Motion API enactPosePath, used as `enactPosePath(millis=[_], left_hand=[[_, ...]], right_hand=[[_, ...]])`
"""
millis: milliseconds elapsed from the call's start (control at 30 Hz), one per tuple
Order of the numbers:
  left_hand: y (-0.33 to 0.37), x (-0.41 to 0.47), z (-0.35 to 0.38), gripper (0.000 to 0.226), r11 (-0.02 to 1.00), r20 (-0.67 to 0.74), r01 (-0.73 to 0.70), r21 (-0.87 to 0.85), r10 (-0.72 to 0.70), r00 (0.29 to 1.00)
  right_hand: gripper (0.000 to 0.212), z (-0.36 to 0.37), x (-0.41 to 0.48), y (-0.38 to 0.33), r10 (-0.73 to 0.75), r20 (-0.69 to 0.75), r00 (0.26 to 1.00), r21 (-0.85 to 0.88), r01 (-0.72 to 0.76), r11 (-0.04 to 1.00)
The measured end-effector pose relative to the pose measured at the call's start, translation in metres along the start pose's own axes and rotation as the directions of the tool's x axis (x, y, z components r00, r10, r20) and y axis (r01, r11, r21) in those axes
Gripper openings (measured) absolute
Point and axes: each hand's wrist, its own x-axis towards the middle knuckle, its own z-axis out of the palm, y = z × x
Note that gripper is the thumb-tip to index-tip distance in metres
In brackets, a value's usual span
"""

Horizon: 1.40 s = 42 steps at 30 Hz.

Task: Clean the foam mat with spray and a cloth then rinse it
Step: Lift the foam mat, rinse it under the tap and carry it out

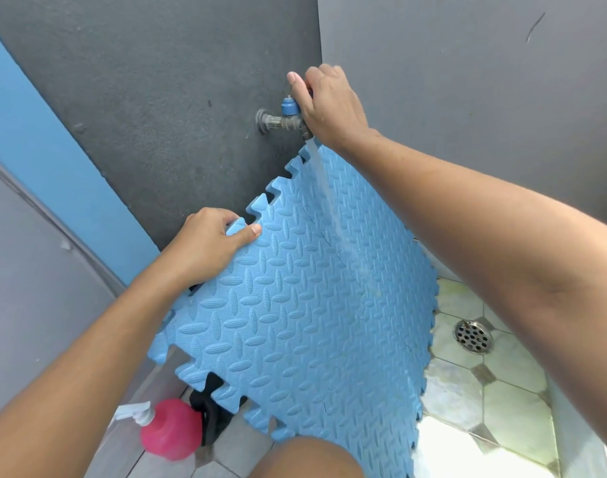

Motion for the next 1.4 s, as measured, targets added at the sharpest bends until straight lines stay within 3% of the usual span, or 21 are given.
enactPosePath(millis=[100, 200, 300, 367, 400, 500, 633, 733, 800, 867, 967, 1033, 1133, 1233, 1300, 1400], left_hand=[[0.002, -0.002, 0.001, 0.055, 0.999, 0.002, 0.008, -0.045, -0.008, 1.0], [0.007, -0.002, 0.002, 0.054, 0.999, -0.006, 0.02, -0.049, -0.02, 1.0], [0.008, 0.0, 0.002, 0.055, 0.997, -0.004, 0.043, -0.07, -0.044, 0.999], [0.007, 0.001, 0.002, 0.059, 0.994, 0.009, 0.049, -0.097, -0.048, 0.999], [0.007, 0.002, 0.003, 0.062, 0.994, 0.01, 0.052, -0.092, -0.052, 0.999], [0.008, 0.005, 0.007, 0.062, 0.997, -0.033, 0.057, -0.045, -0.058, 0.998], [0.007, 0.009, 0.007, 0.059, 0.998, -0.061, 0.058, -0.016, -0.059, 0.996], [0.006, 0.008, 0.008, 0.059, 0.999, -0.07, 0.051, 0.008, -0.05, 0.996], [0.006, 0.006, 0.01, 0.059, 0.999, -0.071, 0.041, 0.031, -0.038, 0.997], [0.005, 0.004, 0.01, 0.058, 0.999, -0.073, 0.033, 0.043, -0.03, 0.997], [0.005, 0.004, 0.009, 0.058, 0.998, -0.066, 0.027, 0.048, -0.023, 0.998], [0.005, 0.003, 0.009, 0.058, 0.999, -0.059, 0.023, 0.042, -0.021, 0.998], [0.005, 0.003, 0.008, 0.056, 0.999, -0.047, 0.024, 0.027, -0.022, 0.999], [0.006, 0.002, 0.007, 0.048, 1.0, -0.035, 0.01, 0.017, -0.009, 0.999], [0.007, 0.001, 0.006, 0.044, 1.0, -0.032, -0.006, 0.026, 0.007, 0.999], [0.008, 0.001, 0.007, 0.045, 0.999, -0.03, -0.019, 0.047, 0.021, 0.999]], right_hand=[[0.039, 0.002, -0.016, 0.009, 0.003, -0.083, 0.997, 0.221, 0.016, 0.975], [0.051, 0.024, -0.056, 0.036, 0.243, -0.13, 0.961, 0.445, -0.162, 0.881], [0.064, 0.066, -0.106, 0.06, 0.561, 0.132, 0.817, 0.414, -0.56, 0.718], [0.065, 0.087, -0.126, 0.052, 0.635, 0.266, 0.725, 0.327, -0.688, 0.648], [0.064, 0.092, -0.133, 0.038, 0.638, 0.285, 0.716, 0.322, -0.698, 0.64], [0.066, 0.092, -0.16, -0.026, 0.555, 0.262, 0.789, 0.416, -0.612, 0.673], [0.074, 0.074, -0.248, -0.104, 0.288, 0.215, 0.933, 0.448, -0.356, 0.82], [0.077, 0.083, -0.321, -0.086, 0.107, 0.172, 0.979, 0.41, -0.17, 0.896], [0.08, 0.097, -0.356, -0.04, 0.137, 0.19, 0.972, 0.359, -0.199, 0.912], [0.083, 0.11, -0.377, 0.015, 0.337, 0.243, 0.91, 0.289, -0.399, 0.87], [0.075, 0.117, -0.374, 0.075, 0.704, 0.297, 0.645, 0.206, -0.763, 0.612], [0.064, 0.116, -0.354, 0.085, 0.775, 0.306, 0.553, 0.185, -0.833, 0.522], [0.06, 0.111, -0.315, 0.075, 0.74, 0.295, 0.605, 0.247, -0.796, 0.552], [0.061, 0.106, -0.262, 0.062, 0.65, 0.273, 0.709, 0.307, -0.705, 0.64], [0.065, 0.111, -0.219, 0.057, 0.56, 0.261, 0.786, 0.289, -0.617, 0.732], [0.073, 0.121, -0.156, 0.059, 0.506, 0.287, 0.813, 0.184, -0.566, 0.804]])
